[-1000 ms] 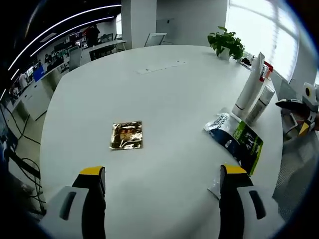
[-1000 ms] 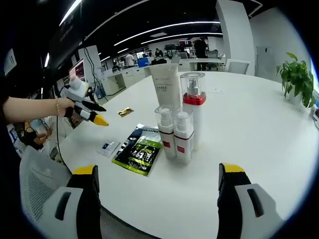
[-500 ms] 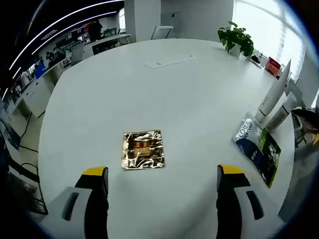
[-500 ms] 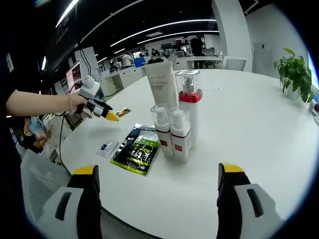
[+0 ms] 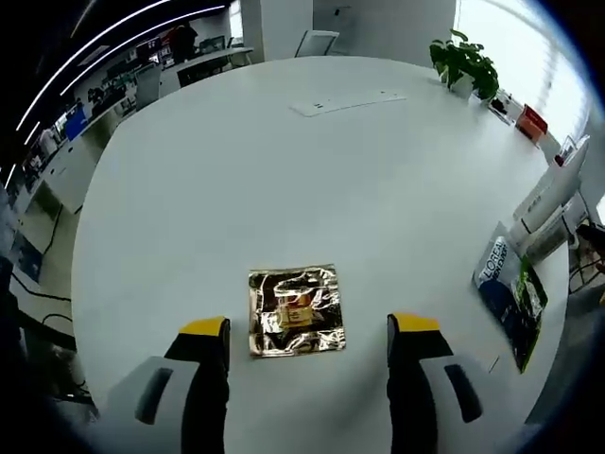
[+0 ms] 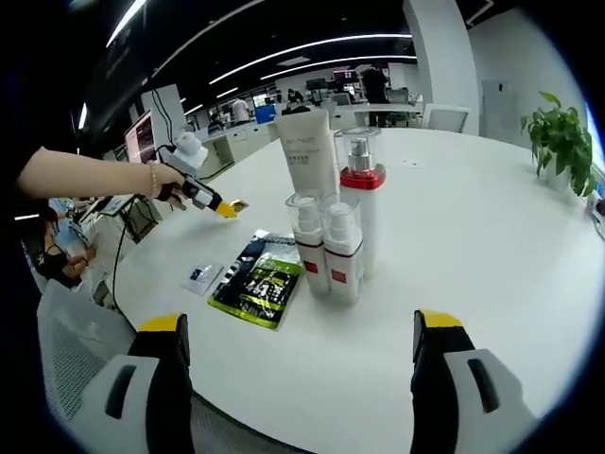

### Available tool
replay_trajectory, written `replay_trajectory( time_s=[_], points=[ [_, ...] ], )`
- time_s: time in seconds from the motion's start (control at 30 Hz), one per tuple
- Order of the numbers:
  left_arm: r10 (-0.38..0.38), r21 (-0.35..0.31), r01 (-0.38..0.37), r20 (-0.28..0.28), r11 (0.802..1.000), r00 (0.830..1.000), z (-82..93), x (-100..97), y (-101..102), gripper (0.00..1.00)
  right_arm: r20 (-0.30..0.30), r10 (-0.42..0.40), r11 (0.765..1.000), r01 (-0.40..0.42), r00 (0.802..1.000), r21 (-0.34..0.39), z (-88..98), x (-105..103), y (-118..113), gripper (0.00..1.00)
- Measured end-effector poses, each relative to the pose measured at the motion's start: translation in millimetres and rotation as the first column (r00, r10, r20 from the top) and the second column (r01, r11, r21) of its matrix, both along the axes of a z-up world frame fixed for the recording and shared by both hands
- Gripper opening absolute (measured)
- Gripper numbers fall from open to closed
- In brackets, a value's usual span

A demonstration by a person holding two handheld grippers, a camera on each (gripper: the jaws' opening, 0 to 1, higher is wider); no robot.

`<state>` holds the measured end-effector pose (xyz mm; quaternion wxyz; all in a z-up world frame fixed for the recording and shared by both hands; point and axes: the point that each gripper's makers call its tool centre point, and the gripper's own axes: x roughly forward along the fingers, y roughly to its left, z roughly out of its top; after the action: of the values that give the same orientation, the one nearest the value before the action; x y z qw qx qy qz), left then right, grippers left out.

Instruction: Arrange the skincare products in the storage area until every visible bottle or jar stands upright without overlapping.

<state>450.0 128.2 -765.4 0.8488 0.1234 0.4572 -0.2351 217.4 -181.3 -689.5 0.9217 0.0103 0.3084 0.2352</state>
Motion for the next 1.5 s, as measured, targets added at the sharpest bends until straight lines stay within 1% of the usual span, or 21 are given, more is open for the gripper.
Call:
replay_trajectory(
  time_s=[0.03, 0.1, 0.17, 0.23, 0.3, 0.33, 0.37, 0.43, 0.5, 0.63, 0.67, 0.7, 0.73, 0.8, 0.83, 0.97, 1.07, 1.1, 1.17, 1.3, 1.5],
  points=[
    [0.001, 0.000, -0.001, -0.003, 1.000, 1.000, 2.1, -4.8, -3, 0.58, 0.000, 0.000, 1.000, 0.000, 1.000, -0.001, 0.0, 0, 0, 0.98],
    [0.009, 0.001, -0.009, -0.030, 1.000, 1.000, -10.4, 7.2, 6, 0.58, 0.001, -0.002, 1.000, 0.002, 1.000, -0.001, -0.2, 0, -1, 0.98],
    [0.004, 0.009, -0.004, -0.020, 1.000, 1.000, -5.3, 2.3, 3, 0.56, 0.000, -0.005, 1.000, 0.005, 1.000, -0.003, -0.3, 0, -1, 0.98],
    [0.004, 0.008, -0.004, -0.023, 1.000, 1.000, -6.6, 6.1, 4, 0.54, -0.001, -0.006, 1.000, 0.006, 1.000, -0.002, -0.4, 0, -2, 0.98],
    [0.001, 0.024, 0.000, -0.019, 1.000, 1.000, -3.9, 0.2, 3, 0.51, 0.001, -0.005, 1.000, 0.005, 1.000, -0.003, -0.4, 0, -1, 0.98],
    [-0.017, 0.031, 0.017, 0.001, 0.999, 1.000, -4.6, 5.1, 3, 0.51, -0.001, -0.004, 1.000, 0.004, 1.000, -0.006, -0.8, 0, -1, 0.98],
    [-0.014, 0.036, 0.014, -0.007, 0.999, 1.000, -5.4, 5.0, 4, 0.50, -0.002, -0.004, 1.000, 0.004, 1.000, -0.006, -1.1, 0, -2, 0.98],
    [-0.031, 0.034, 0.031, -0.004, 0.999, 1.000, 3.7, -2.3, -6, 0.46, 0.000, -0.005, 1.000, 0.005, 1.000, -0.007, -1.2, 0, -2, 0.98],
    [-0.030, 0.033, 0.031, -0.005, 0.999, 1.000, -3.2, 4.2, 2, 0.39, -0.001, -0.006, 1.000, 0.006, 1.000, -0.006, -1.3, 0, -2, 0.98],
    [-0.028, 0.031, 0.028, -0.002, 0.999, 1.000, -6.6, 9.9, 5, 0.38, 0.001, -0.004, 1.000, 0.004, 1.000, -0.009, -1.0, 0, -2, 0.98],
    [-0.031, 0.030, 0.031, -0.003, 0.999, 1.000, 3.0, 4.5, -1, 0.37, 0.003, -0.003, 1.000, 0.003, 1.000, -0.010, -0.8, 1, -2, 0.98],
    [-0.028, 0.028, 0.028, -0.003, 0.999, 1.000, 6.9, 2.2, -4, 0.37, 0.003, -0.004, 1.000, 0.004, 1.000, -0.009, -0.6, 1, -2, 0.98],
    [-0.031, 0.027, 0.032, -0.004, 0.999, 0.999, 0.9, 3.9, -1, 0.37, 0.004, -0.005, 1.000, 0.005, 1.000, -0.008, -0.4, 1, -2, 0.98],
    [-0.036, 0.029, 0.036, -0.005, 0.999, 0.999, -2.2, 4.1, 1, 0.36, 0.005, -0.005, 1.000, 0.005, 1.000, -0.007, 0.5, 1, -1, 0.98],
    [-0.037, 0.032, 0.037, -0.003, 0.999, 0.999, 4.8, -5.7, -1, 0.36, 0.006, -0.004, 1.000, 0.004, 1.000, -0.005, 0.9, 1, -1, 0.98],
    [-0.037, 0.019, 0.037, 0.003, 0.999, 0.999, 5.0, -4.5, -1, 0.36, 0.009, 0.000, 1.000, 0.000, 1.000, -0.006, 2.8, 0, 1, 0.98],
    [-0.054, 0.012, 0.053, 0.011, 0.998, 0.999, 14.0, -5.2, -6, 0.36, 0.012, 0.001, 1.000, -0.002, 1.000, 0.001, 3.2, 1, 1, 0.98],
    [-0.054, 0.006, 0.054, 0.016, 0.999, 0.998, 14.5, -17.8, -9, 0.36, 0.014, 0.002, 1.000, -0.002, 1.000, 0.005, 3.5, 1, 1, 0.98],
    [-0.057, -0.001, 0.057, 0.023, 0.998, 0.998, 14.4, -17.0, -8, 0.36, 0.015, 0.001, 1.000, -0.001, 1.000, 0.010, 4.0, 1, 2, 0.98],
    [-0.067, -0.017, 0.067, 0.035, 0.998, 0.997, 22.4, -33.6, -14, 0.36, 0.019, 0.008, 1.000, -0.009, 1.000, 0.015, 4.4, 1, 3, 0.97],
    [-0.079, -0.031, 0.080, 0.047, 0.996, 0.996, 25.1, -45.3, -18, 0.36, 0.026, 0.016, 1.000, -0.017, 1.000, 0.026, 7.3, 1, 6, 0.97]
  ],
)
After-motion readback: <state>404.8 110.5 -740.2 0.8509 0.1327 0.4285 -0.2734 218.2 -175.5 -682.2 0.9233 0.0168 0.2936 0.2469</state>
